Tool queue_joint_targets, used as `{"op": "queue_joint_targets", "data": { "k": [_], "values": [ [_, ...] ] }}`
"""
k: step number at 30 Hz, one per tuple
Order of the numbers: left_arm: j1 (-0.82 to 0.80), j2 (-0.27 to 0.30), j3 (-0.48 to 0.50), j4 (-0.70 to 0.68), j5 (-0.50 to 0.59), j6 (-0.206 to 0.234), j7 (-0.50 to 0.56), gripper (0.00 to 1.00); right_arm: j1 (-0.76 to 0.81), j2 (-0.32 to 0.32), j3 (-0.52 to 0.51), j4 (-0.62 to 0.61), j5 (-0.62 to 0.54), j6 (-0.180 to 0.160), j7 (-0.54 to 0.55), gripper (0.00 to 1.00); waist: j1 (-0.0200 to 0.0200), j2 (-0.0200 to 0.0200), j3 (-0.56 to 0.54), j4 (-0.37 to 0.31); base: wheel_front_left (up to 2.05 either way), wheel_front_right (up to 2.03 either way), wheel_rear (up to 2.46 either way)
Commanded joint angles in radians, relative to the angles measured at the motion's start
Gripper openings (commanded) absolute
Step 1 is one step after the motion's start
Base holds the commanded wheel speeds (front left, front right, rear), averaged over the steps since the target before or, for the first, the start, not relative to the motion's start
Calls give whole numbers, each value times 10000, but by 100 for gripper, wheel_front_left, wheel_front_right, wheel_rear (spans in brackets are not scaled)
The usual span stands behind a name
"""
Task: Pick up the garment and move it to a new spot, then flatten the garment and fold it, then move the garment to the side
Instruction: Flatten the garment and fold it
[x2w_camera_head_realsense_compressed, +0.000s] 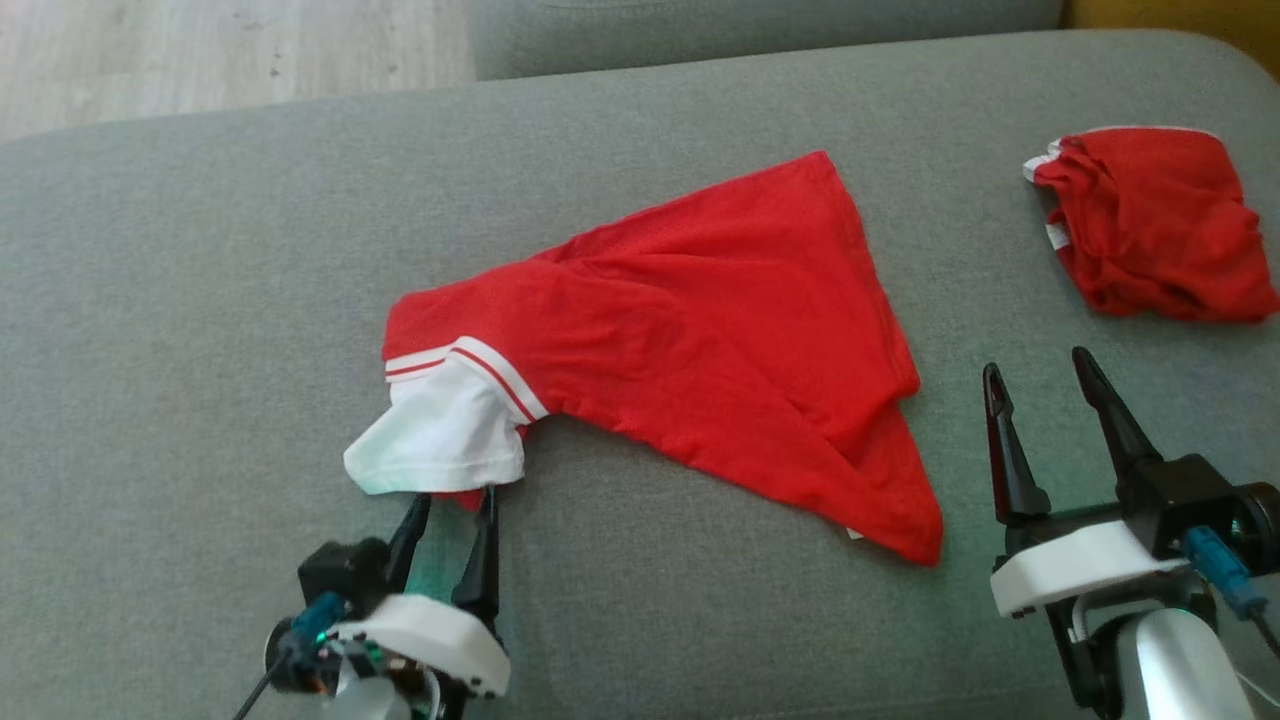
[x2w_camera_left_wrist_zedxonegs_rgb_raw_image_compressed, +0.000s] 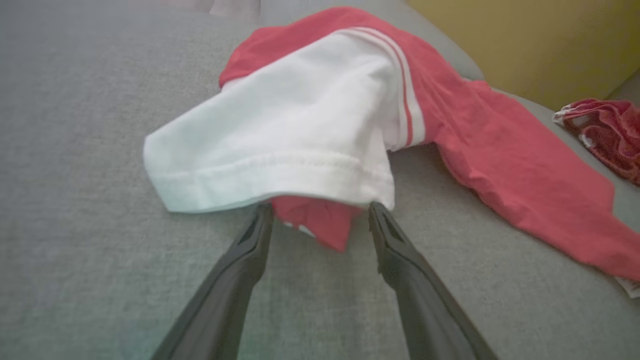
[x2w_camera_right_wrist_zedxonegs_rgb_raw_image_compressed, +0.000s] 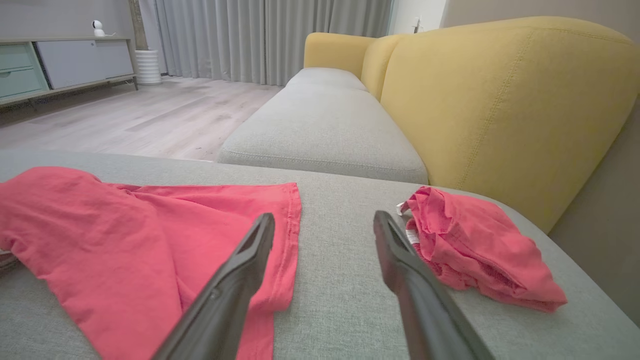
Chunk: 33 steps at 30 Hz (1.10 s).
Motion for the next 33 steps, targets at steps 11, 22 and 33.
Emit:
{"op": "queue_joint_targets", "data": {
  "k": [11, 22, 33],
  "values": [
    [-741, -51, 489, -764, -71, -109, -588, 100, -399, -43, 84, -185, 135, 65, -281, 100, -1, 0, 160, -184, 0, 0, 0],
    [-12, 198, 481, -2584, -416, 3, -90, 100, -406, -43, 83, -52, 220, 65, -365, 100, -1, 0, 186, -291, 0, 0, 0],
    [535, 414, 670, -4062, -927, 310, 541, 100, -432, -43, 117, -22, 272, 65, -335, 100, -1, 0, 171, -294, 0, 0, 0]
  ]
}}
